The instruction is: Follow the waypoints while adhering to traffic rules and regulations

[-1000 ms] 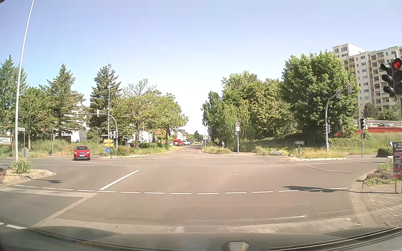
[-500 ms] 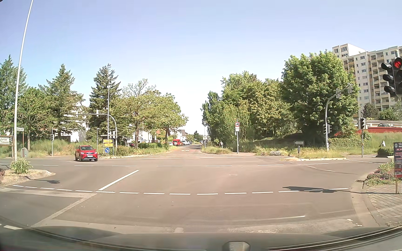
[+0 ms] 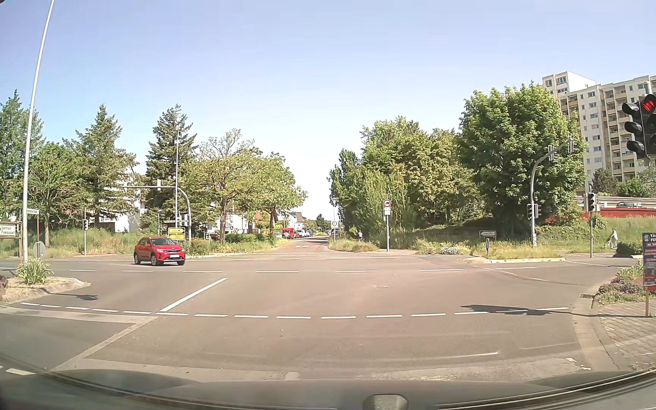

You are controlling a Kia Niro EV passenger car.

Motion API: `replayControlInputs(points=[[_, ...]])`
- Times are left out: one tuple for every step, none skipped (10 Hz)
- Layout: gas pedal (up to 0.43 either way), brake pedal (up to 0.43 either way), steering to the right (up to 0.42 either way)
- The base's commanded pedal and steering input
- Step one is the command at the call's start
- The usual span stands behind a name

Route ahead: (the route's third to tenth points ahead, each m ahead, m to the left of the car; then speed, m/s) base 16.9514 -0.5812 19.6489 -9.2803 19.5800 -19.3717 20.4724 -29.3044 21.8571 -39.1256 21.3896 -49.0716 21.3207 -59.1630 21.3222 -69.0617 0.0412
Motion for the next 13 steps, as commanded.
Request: replayControlInputs(points=[[0.0,0.177,0.094],[0.0,0.177,0.094],[0.0,0.177,0.094],[0.0,0.177,0.094],[0.0,0.177,0.094],[0.0,0.183,0.094],[0.0,0.183,0.094],[0.0,0.183,0.094],[0.0,0.183,0.094],[0.0,0.183,0.094],[0.0,0.183,0.093],[0.0,0.183,0.093],[0.0,0.183,0.093]])
